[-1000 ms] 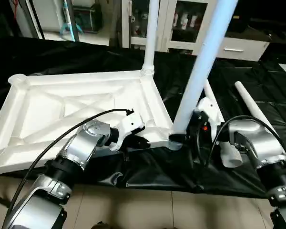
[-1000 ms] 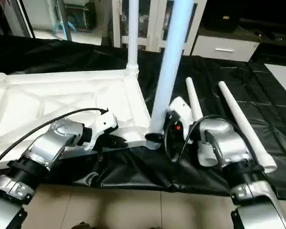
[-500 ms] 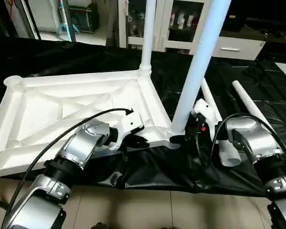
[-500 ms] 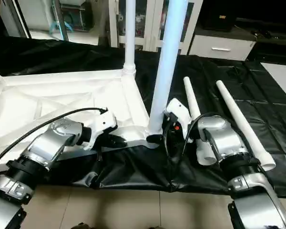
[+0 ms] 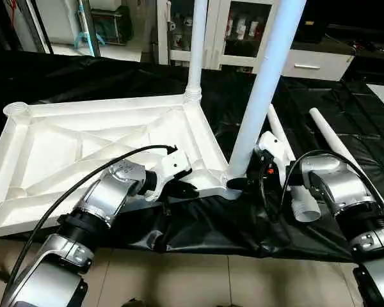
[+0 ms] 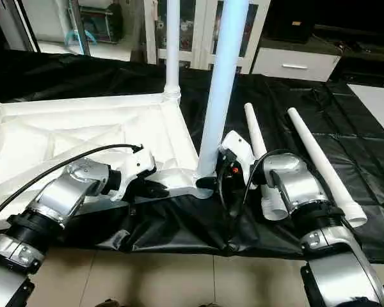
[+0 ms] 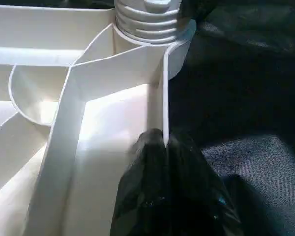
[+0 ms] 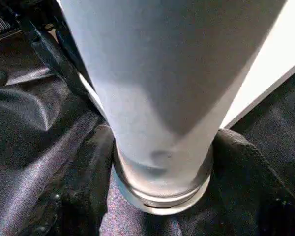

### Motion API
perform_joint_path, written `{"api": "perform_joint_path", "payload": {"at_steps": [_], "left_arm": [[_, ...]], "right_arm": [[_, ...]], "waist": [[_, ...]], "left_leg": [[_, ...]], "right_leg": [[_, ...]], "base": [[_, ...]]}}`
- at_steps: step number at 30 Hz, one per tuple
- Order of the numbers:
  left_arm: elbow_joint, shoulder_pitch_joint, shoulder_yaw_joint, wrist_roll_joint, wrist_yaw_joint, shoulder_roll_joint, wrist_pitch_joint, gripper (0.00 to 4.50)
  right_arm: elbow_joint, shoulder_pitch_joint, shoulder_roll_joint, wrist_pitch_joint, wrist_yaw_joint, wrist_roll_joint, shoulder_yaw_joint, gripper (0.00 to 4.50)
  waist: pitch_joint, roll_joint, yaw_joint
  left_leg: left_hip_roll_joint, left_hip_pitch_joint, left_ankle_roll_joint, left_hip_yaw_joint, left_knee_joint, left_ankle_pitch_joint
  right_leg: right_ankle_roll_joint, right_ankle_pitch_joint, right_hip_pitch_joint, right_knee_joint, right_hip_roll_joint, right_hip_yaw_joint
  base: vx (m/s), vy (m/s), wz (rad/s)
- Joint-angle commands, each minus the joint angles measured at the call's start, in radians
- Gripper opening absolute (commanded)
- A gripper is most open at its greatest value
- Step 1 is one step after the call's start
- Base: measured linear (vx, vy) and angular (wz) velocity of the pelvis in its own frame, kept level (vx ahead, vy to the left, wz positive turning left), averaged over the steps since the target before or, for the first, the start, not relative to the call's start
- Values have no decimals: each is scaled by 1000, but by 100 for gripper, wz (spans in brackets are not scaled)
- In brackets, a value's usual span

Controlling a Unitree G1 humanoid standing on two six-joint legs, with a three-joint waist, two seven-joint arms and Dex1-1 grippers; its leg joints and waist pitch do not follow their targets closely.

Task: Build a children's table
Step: Rotate leg to tighten

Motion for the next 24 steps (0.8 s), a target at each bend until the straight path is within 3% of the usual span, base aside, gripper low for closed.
{"api": "perform_joint_path", "payload": {"at_steps": [1, 9, 10, 12, 13, 14, 16, 17, 18, 19, 20, 24], "left_arm": [[-21, 2, -11, -16, -5, -28, -11, 0], [-4, -1, 13, -24, 16, -31, -29, 0], [5, -6, 20, -26, 29, -39, -28, 0], [21, -14, 34, -27, 59, -54, -26, 0], [34, -21, 46, -29, 86, -67, -23, 0], [74, -45, 68, -25, 150, -93, -21, 0], [102, -63, 83, -22, 193, -110, -20, 0], [137, -85, 96, -14, 245, -126, -19, 0], [159, -99, 104, -9, 277, -136, -19, 0], [181, -113, 114, -8, 308, -146, -18, 0], [210, -135, 135, -12, 353, -161, -11, 0], [282, -189, 175, -12, 458, -191, -5, 0]], "right_arm": [[-4, -7, 22, -11, 28, -17, 36, 267], [4, 12, 40, -12, -5, -18, 17, 267], [15, 12, 51, -12, -38, -15, 2, 267], [41, 9, 78, -6, -107, -11, -24, 267], [64, 5, 100, -4, -167, -9, -45, 267], [99, 1, 150, 2, -285, -3, -81, 267], [122, -3, 183, 6, -362, 1, -105, 267], [142, -5, 216, 17, -436, 9, -127, 266], [153, -7, 236, 24, -478, 13, -141, 266], [165, -9, 253, 26, -515, 15, -149, 265], [183, -14, 279, 29, -573, 17, -165, 265], [245, -44, 351, 25, -758, 25, -219, 264]], "waist": [[-74, 0, -1], [-76, 4, -4], [-76, -9, -5], [-70, -4, -8], [-69, -6, -11], [-69, -20, -15], [-66, -13, -22], [-67, -21, -24], [-64, -16, -25], [-65, -14, -25], [-64, -10, -26], [-67, -8, -29]], "left_leg": [[20, 6, 50, 4, -65, -187], [20, 7, 54, 5, -64, -182], [20, 5, 55, 6, -64, -181], [18, 4, 48, 4, -67, -199], [17, 4, 35, 3, -68, -224], [18, 6, 29, 3, -68, -233], [13, 6, 16, 0, -70, -247], [15, 7, 12, 0, -70, -250], [12, 12, 8, -1, -70, -269], [12, 12, 10, -3, -70, -275], [10, 13, 9, -1, -71, -277], [9, 12, 3, -3, -72, -283]], "right_leg": [[-229, -221, 63, -59, -47, 43], [-237, -201, 62, -57, -45, 44], [-233, -207, 63, -58, -45, 43], [-222, -265, 59, -63, -48, 43], [-197, -333, 62, -71, -49, 40], [-180, -371, 57, -76, -51, 41], [-157, -432, 54, -80, -51, 40], [-149, -446, 54, -82, -52, 39], [-134, -484, 48, -88, -52, 38], [-122, -505, 50, -91, -54, 36], [-118, -505, 44, -94, -51, 37], [-116, -498, 44, -94, -50, 35]], "base": [[0, 0, 0], [0, 0, 0], [0, 0, 0], [0, 0, 0], [0, 0, 0], [0, 0, 0], [0, 0, 0], [0, 0, 0], [0, 0, 0], [0, 0, 0], [0, 0, 0], [0, 0, 0]]}}
